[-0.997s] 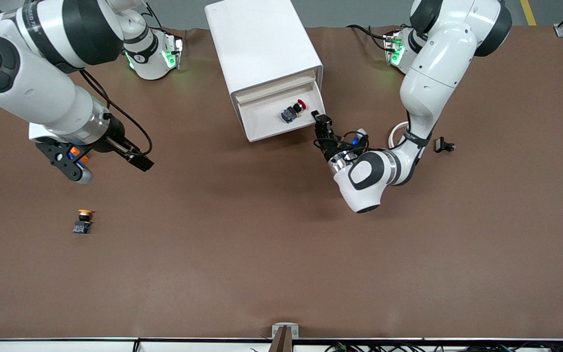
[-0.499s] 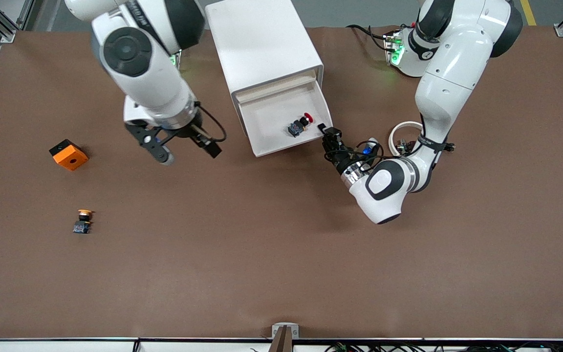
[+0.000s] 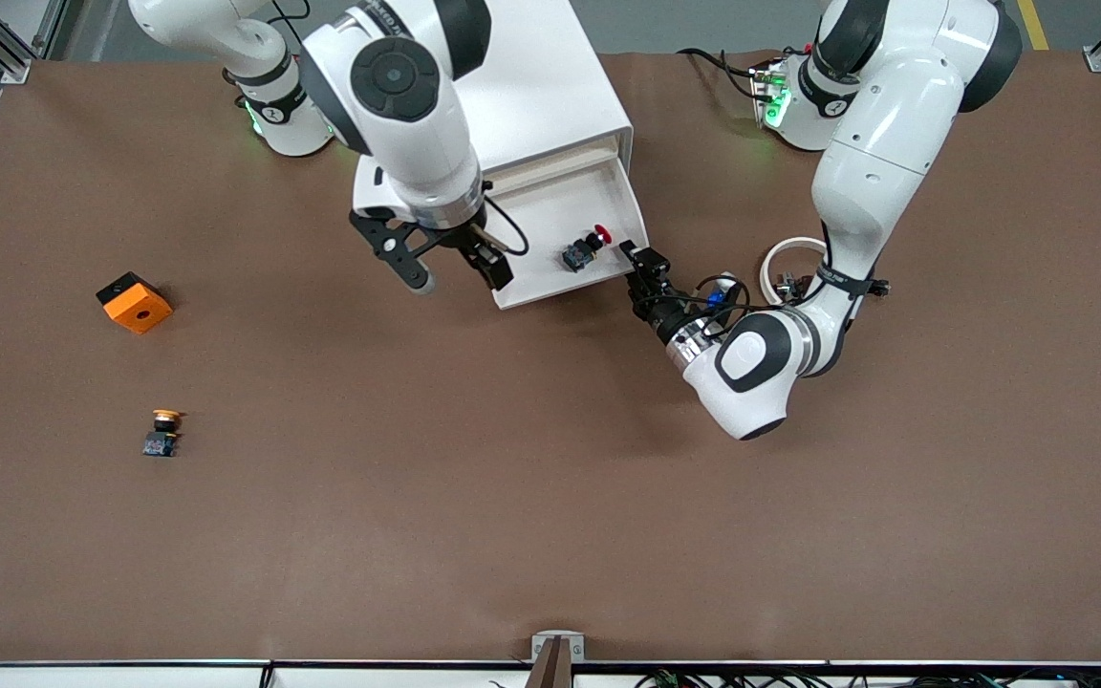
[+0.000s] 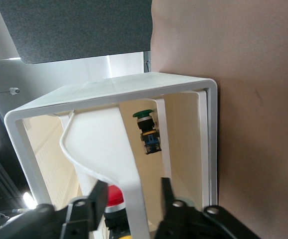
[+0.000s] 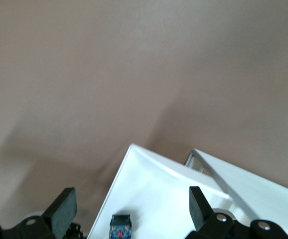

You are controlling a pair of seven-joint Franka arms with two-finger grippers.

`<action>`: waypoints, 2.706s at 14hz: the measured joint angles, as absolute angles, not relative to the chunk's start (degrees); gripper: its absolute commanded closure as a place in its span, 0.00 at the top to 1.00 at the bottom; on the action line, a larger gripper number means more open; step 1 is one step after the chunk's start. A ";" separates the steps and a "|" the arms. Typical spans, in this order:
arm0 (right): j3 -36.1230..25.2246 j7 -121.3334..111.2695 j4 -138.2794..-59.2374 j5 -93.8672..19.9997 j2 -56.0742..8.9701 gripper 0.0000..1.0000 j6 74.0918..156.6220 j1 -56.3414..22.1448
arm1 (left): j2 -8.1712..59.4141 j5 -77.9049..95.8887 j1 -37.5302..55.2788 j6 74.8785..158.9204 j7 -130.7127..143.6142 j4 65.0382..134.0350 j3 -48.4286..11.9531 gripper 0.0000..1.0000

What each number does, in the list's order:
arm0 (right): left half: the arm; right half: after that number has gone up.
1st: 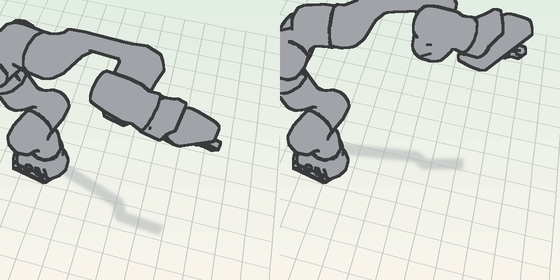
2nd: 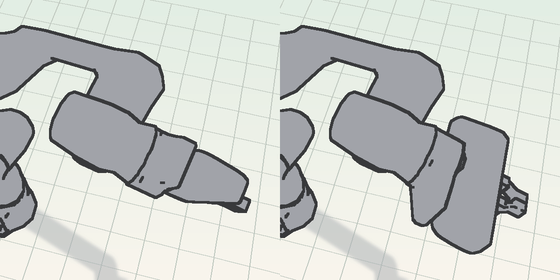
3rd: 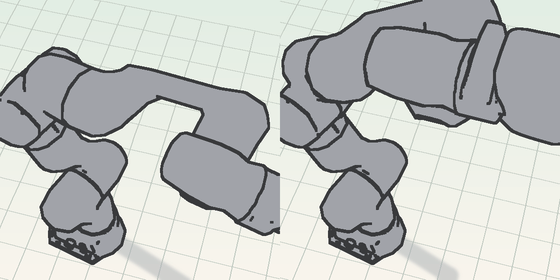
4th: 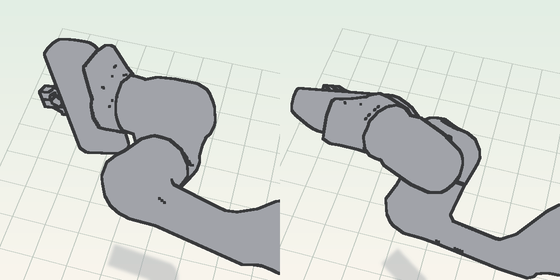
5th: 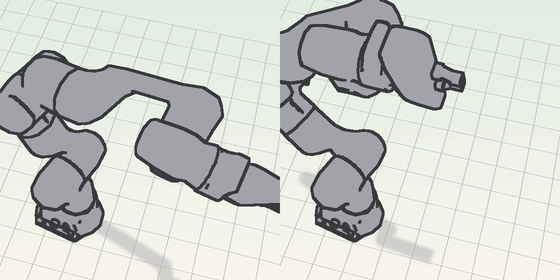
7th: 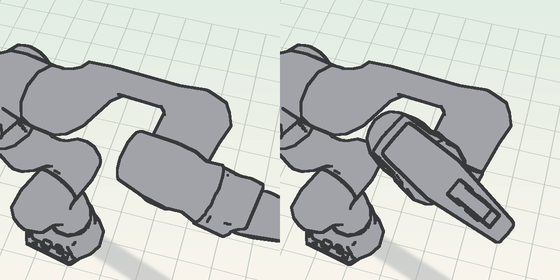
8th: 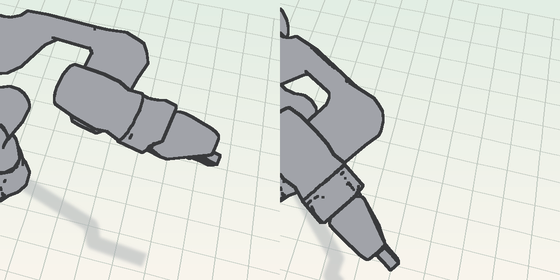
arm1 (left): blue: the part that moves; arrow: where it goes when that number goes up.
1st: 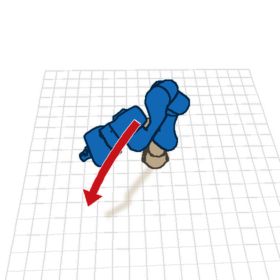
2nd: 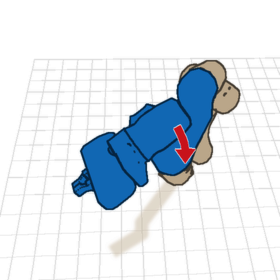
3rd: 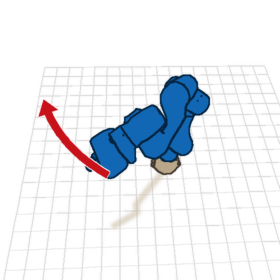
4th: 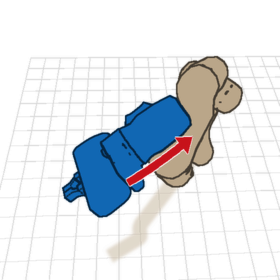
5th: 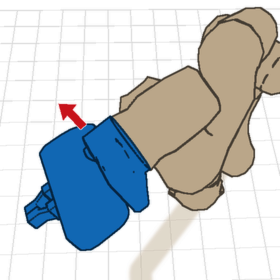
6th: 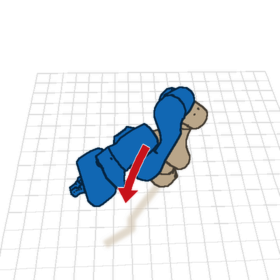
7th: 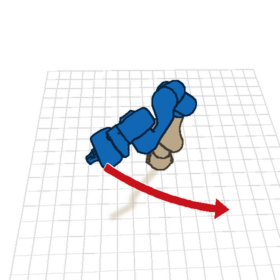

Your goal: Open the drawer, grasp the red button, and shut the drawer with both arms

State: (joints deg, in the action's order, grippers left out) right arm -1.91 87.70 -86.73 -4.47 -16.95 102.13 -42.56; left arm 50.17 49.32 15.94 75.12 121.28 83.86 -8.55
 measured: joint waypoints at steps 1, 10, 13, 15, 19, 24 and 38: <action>-1.93 89.27 -86.74 -4.44 -17.05 1.00 102.38 -43.50 | 50.17 49.33 15.95 75.13 121.26 83.75 -8.55 1.00; -1.94 100.62 -86.79 -2.21 -26.74 1.00 111.80 -51.58 | 49.14 48.80 14.58 75.61 111.60 78.19 -8.53 1.00; -1.95 100.69 -86.66 -2.22 -27.14 1.00 112.95 -52.30 | 48.59 42.61 13.55 75.62 106.71 76.50 -8.52 1.00; -1.96 100.69 -86.67 -2.24 -27.65 1.00 113.51 -52.35 | 48.19 40.68 12.93 75.91 102.13 75.78 -8.36 1.00; -1.98 100.67 -86.67 -2.24 -30.17 1.00 115.14 -52.40 | 47.13 39.10 12.99 77.50 89.73 74.01 -5.04 1.00; -1.97 100.65 -86.65 -2.24 -31.09 1.00 115.56 -53.15 | 44.52 29.84 13.87 84.13 75.75 73.51 -4.93 1.00; -1.89 100.65 -86.53 -2.58 -31.78 0.59 118.16 -54.51 | 42.19 10.88 18.61 104.81 64.25 73.48 -4.73 1.00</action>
State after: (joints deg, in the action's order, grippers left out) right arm -1.89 100.65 -86.53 -2.58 -31.78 118.16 -54.51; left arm 42.19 10.88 18.61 104.81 64.25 73.48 -4.73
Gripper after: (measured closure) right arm 0.194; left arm 0.000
